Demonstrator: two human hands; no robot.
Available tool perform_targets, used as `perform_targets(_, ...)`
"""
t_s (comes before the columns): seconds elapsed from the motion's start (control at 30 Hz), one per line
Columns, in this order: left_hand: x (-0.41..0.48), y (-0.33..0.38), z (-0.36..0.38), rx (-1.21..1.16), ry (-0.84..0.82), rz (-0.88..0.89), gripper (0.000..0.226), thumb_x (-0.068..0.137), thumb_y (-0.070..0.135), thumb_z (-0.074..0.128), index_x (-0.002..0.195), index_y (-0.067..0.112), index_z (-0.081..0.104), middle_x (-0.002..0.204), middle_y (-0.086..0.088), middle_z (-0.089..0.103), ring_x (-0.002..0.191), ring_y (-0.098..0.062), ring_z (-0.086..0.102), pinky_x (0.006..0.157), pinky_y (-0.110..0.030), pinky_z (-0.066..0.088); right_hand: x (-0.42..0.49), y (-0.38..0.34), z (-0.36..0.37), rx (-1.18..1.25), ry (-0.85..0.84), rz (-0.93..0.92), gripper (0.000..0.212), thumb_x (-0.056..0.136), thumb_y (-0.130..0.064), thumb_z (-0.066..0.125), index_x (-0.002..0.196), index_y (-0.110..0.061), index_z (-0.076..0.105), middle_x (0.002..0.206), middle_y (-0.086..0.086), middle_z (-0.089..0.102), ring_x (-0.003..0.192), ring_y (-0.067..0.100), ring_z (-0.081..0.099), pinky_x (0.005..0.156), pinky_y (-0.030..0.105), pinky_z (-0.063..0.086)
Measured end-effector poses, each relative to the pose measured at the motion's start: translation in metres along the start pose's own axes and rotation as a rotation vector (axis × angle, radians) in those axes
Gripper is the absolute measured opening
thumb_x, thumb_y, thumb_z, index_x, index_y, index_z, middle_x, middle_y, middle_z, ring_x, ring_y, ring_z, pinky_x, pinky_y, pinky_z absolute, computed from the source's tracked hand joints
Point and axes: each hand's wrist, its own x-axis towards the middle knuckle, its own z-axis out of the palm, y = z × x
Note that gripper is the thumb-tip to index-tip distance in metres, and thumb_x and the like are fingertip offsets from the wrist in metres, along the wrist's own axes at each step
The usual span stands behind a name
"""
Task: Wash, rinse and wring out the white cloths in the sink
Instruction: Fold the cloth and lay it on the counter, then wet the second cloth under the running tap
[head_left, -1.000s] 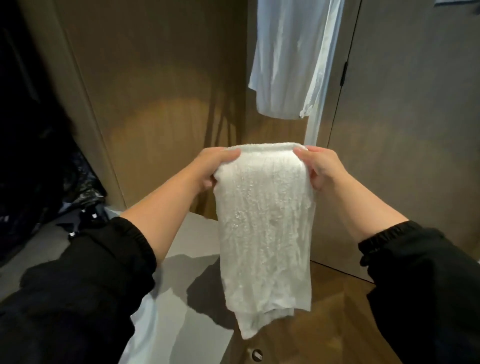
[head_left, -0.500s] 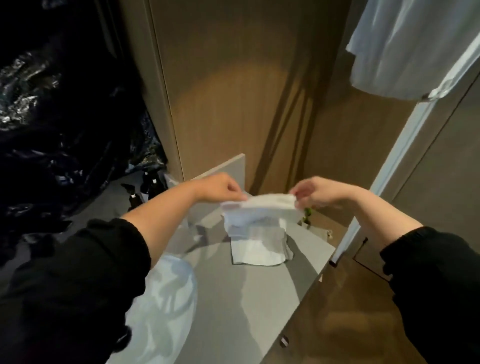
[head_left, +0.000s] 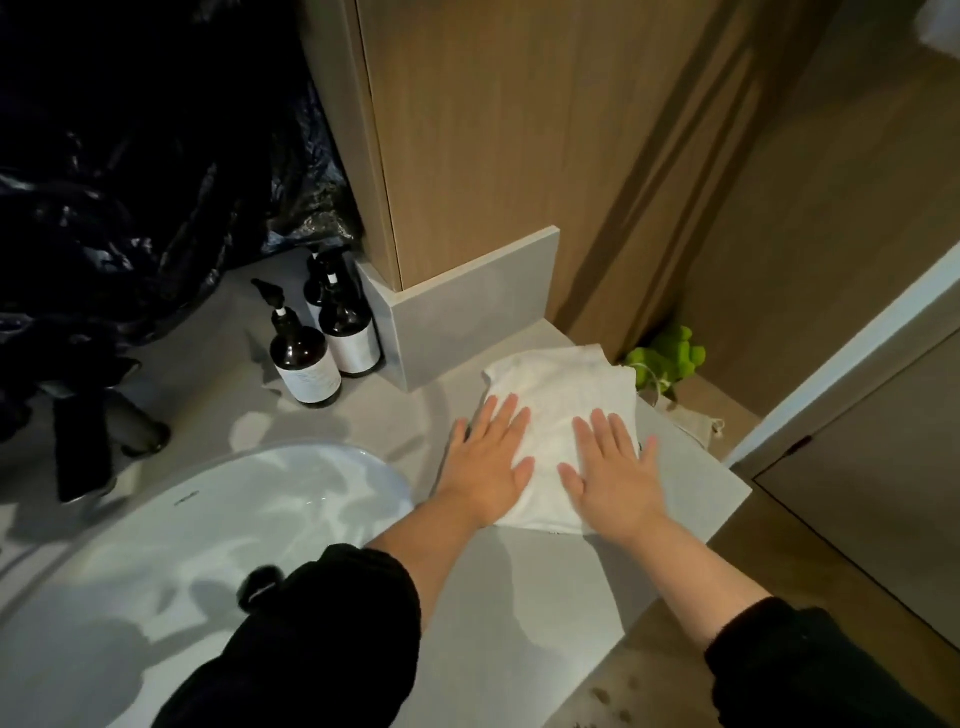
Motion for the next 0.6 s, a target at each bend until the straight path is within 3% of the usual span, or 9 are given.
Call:
perform_targets(0.13, -0.021, -0.013, -0.003, -0.077, 0.055, 0.014, 0.063, 0.096, 0.05, 0.018, 0.153, 0.022, 0.018, 0.162, 0.0, 0.002, 0.149, -0.02, -0.003, 0.119, -0.044, 0.003, -0.007, -0.017, -0.003, 0.011, 0.135, -0.046, 0.061, 0.099, -0.047, 0.016, 0.151, -0.016, 0.019, 0.161, 0.01, 0.009, 0.149, 0.03, 0.003, 0.116, 0.056, 0.001)
perform_targets(0.2, -0.047, -0.03, -0.004, -0.146, 0.166, 0.013, 0.067, 0.086, 0.044, 0.021, 0.143, 0.015, 0.043, 0.156, -0.007, 0.028, 0.145, -0.026, 0.021, 0.117, -0.042, 0.015, -0.013, -0.041, -0.006, 0.077, 0.186, -0.153, 0.068, 0.092, -0.048, 0.01, 0.15, -0.015, 0.027, 0.159, 0.011, 0.016, 0.148, 0.03, 0.007, 0.116, 0.053, -0.001)
perform_targets(0.27, -0.08, -0.056, 0.002, -0.18, 0.304, -0.027, 0.052, 0.081, 0.027, 0.037, 0.123, 0.012, 0.064, 0.142, -0.011, 0.05, 0.133, -0.03, 0.044, 0.111, -0.038, 0.031, -0.018, -0.075, -0.003, 0.103, 0.157, -0.269, 0.073, 0.088, -0.049, 0.007, 0.149, -0.015, 0.028, 0.159, 0.01, 0.018, 0.148, 0.029, 0.007, 0.116, 0.05, -0.001)
perform_targets(0.33, -0.118, -0.087, 0.004, -0.168, 0.375, -0.123, 0.042, 0.077, 0.02, 0.042, 0.106, 0.013, 0.072, 0.13, -0.01, 0.06, 0.122, -0.03, 0.056, 0.101, -0.041, 0.047, -0.02, -0.113, 0.002, 0.136, 0.142, -0.351, 0.064, 0.092, -0.046, 0.023, 0.145, -0.012, 0.036, 0.155, 0.013, 0.027, 0.146, 0.032, 0.017, 0.116, 0.053, 0.008)
perform_targets(0.4, -0.16, -0.117, 0.005, -0.17, 0.467, -0.221, 0.043, 0.074, 0.02, 0.04, 0.1, 0.013, 0.073, 0.121, -0.01, 0.066, 0.113, -0.031, 0.062, 0.093, -0.044, 0.053, -0.023, -0.157, 0.007, 0.132, 0.122, -0.424, 0.054, 0.089, -0.036, 0.043, 0.134, -0.006, 0.049, 0.144, 0.018, 0.043, 0.136, 0.038, 0.035, 0.109, 0.058, 0.025)
perform_targets(0.5, -0.222, -0.157, 0.004, -0.123, 0.502, -0.427, 0.043, 0.078, 0.015, 0.045, 0.115, 0.013, 0.068, 0.131, -0.012, 0.059, 0.126, -0.032, 0.051, 0.105, -0.046, 0.04, -0.036, -0.221, 0.019, 0.134, 0.07, -0.518, 0.047, 0.076, -0.028, 0.059, 0.115, -0.002, 0.064, 0.127, 0.024, 0.058, 0.119, 0.043, 0.054, 0.093, 0.059, 0.043)
perform_targets(0.6, -0.287, -0.198, -0.005, 0.096, 0.438, -0.717, 0.056, 0.083, 0.017, 0.048, 0.139, 0.025, 0.046, 0.152, -0.011, 0.036, 0.145, -0.031, 0.019, 0.114, -0.056, 0.009, -0.066, -0.281, 0.023, 0.219, 0.056, -0.604, 0.044, 0.089, -0.024, 0.057, 0.129, -0.006, 0.055, 0.143, 0.019, 0.045, 0.136, 0.035, 0.039, 0.111, 0.055, 0.027)
